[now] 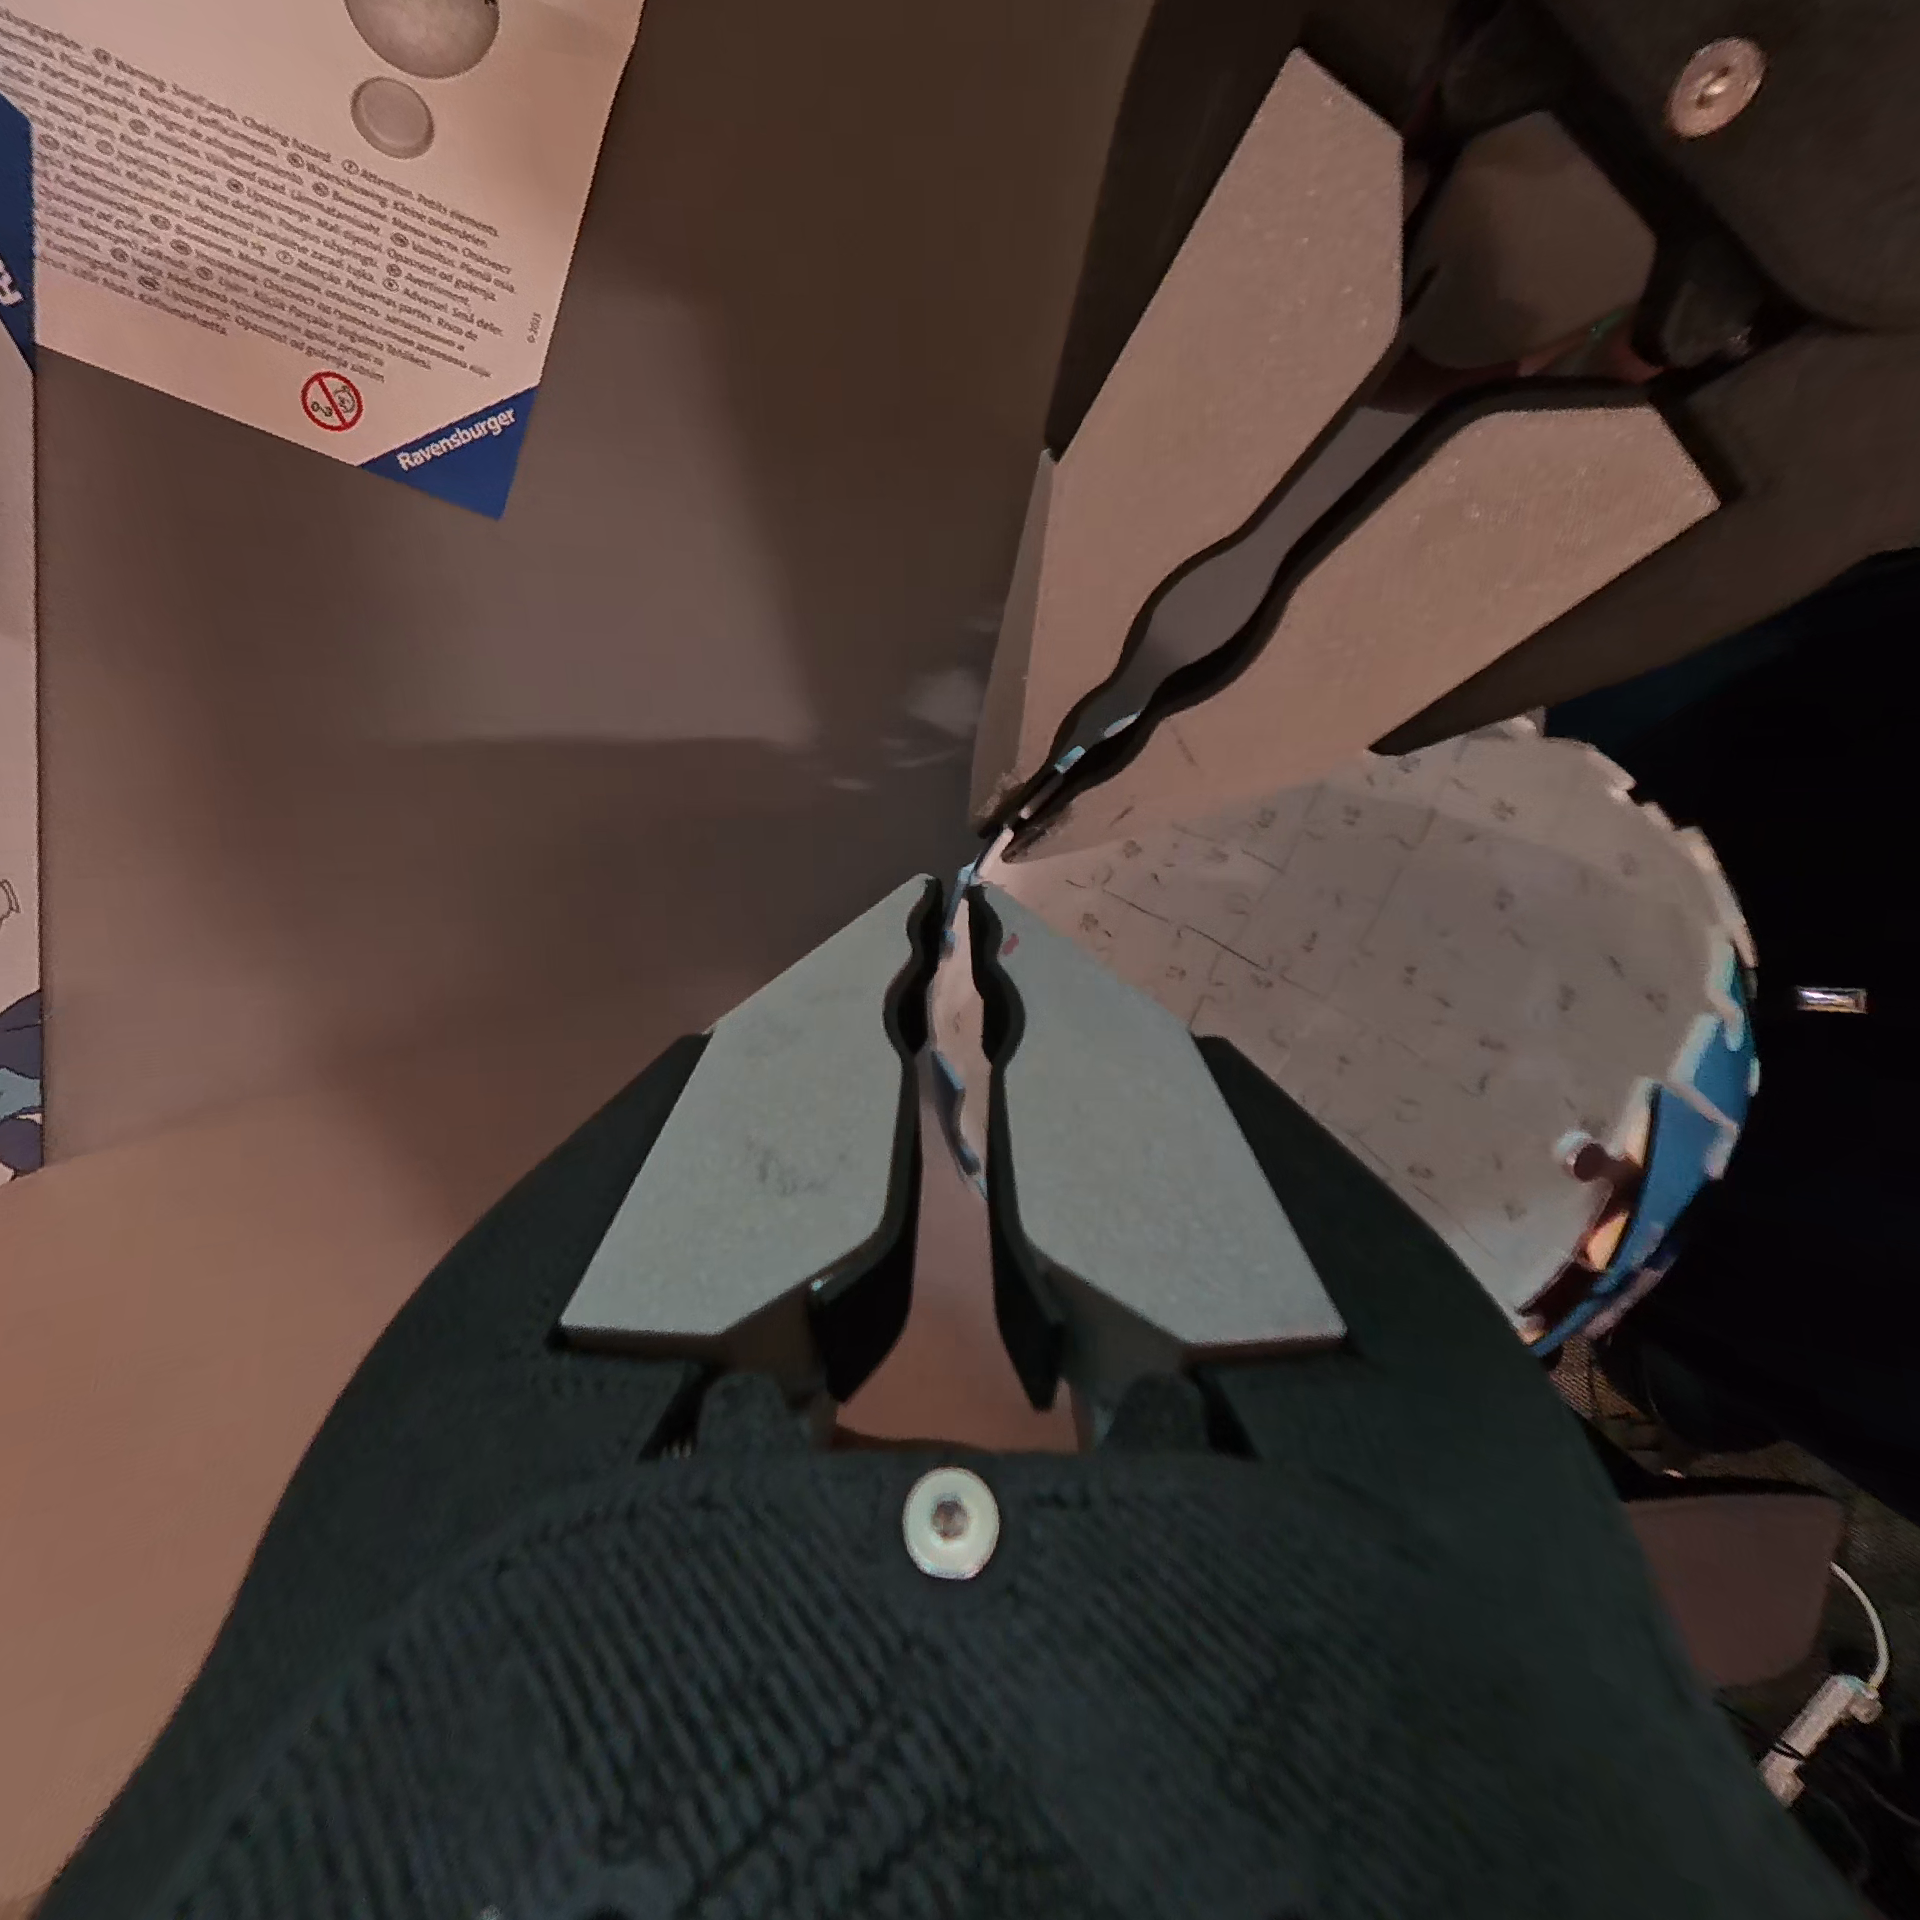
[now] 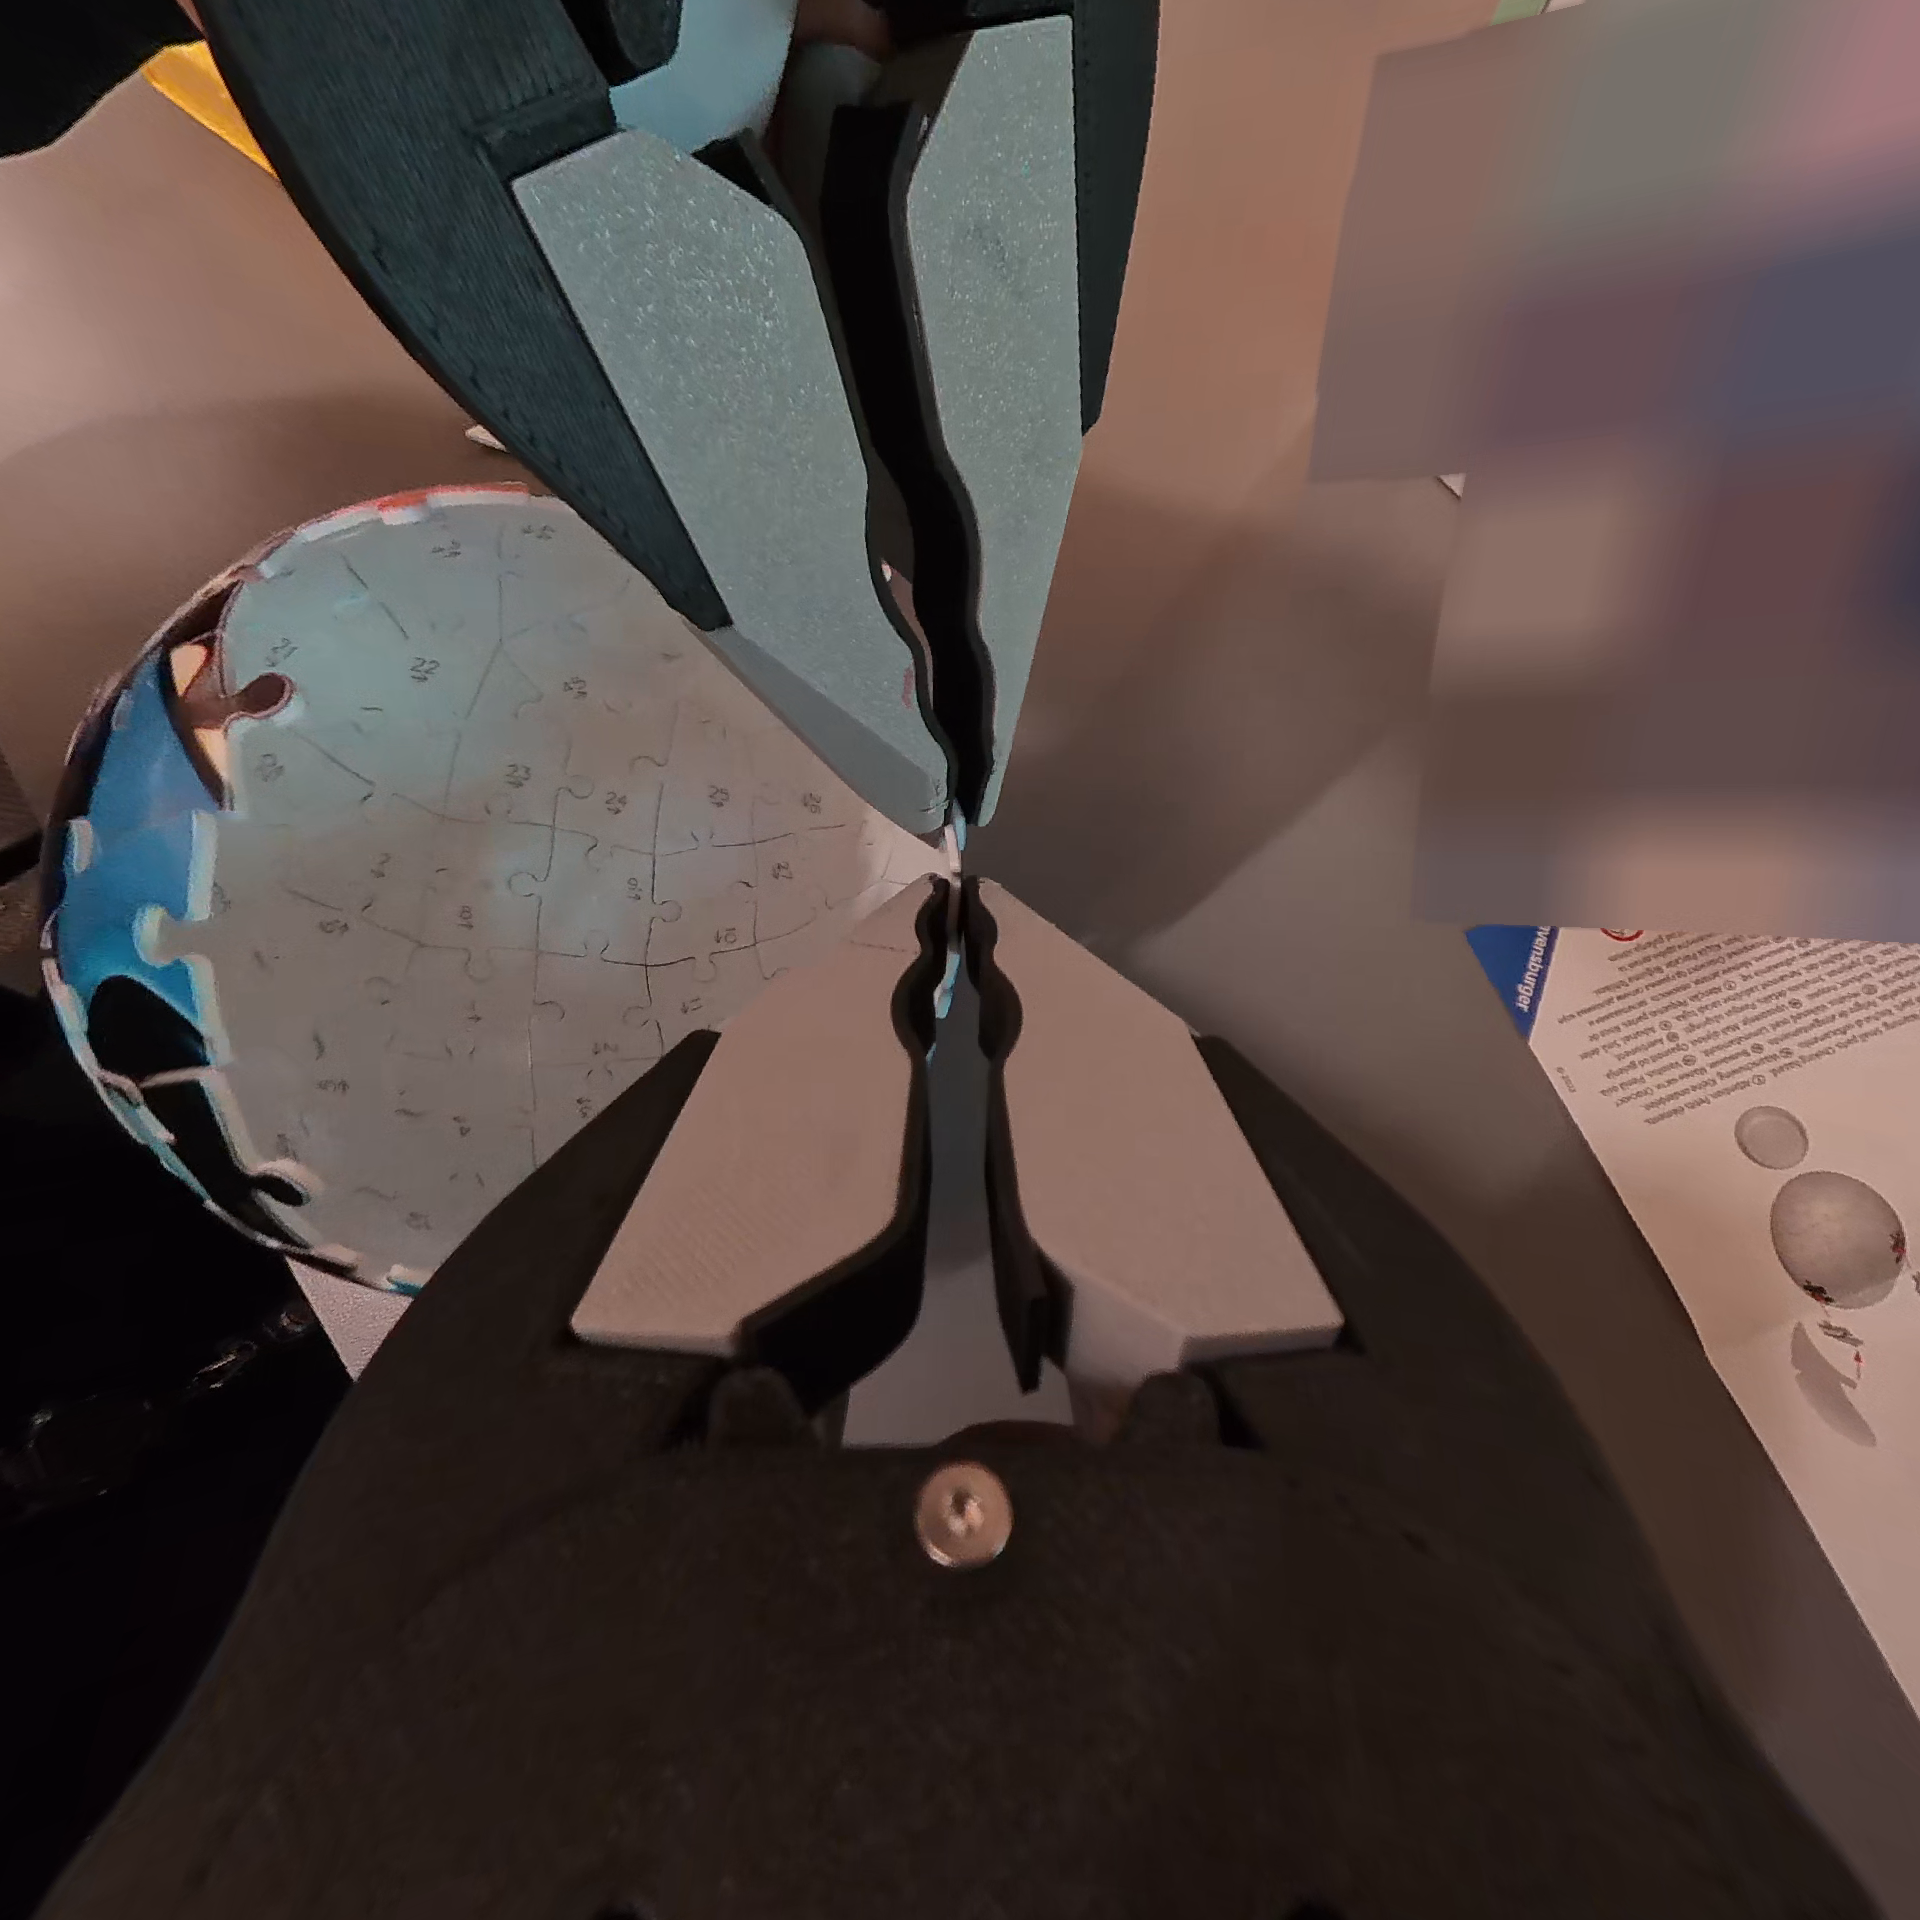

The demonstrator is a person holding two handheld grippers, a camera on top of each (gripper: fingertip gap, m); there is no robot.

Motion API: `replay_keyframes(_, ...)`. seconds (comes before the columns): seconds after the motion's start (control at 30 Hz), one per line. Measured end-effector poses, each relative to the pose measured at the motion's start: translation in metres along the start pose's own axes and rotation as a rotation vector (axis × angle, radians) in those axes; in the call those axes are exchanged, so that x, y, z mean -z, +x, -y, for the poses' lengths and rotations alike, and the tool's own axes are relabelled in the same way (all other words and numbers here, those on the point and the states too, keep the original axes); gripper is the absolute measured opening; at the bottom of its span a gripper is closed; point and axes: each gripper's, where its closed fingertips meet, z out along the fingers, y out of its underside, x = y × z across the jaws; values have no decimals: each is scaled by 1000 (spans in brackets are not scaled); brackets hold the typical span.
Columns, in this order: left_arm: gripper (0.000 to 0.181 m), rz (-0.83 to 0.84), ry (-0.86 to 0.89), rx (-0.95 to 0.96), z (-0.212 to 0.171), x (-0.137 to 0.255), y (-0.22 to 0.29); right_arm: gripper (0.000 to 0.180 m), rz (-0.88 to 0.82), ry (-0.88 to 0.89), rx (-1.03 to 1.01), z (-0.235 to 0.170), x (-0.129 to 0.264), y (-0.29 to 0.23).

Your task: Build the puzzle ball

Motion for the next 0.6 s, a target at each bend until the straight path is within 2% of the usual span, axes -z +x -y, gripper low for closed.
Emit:
replay_keyframes(0.57,3,-54,-5,-14,3,-2,1,0,12,-1,-4,-1,2,2)
replay_keyframes(0.6,7,-75,-6,-14,3,-2,4,0,11,1,-3,-1,2,2)
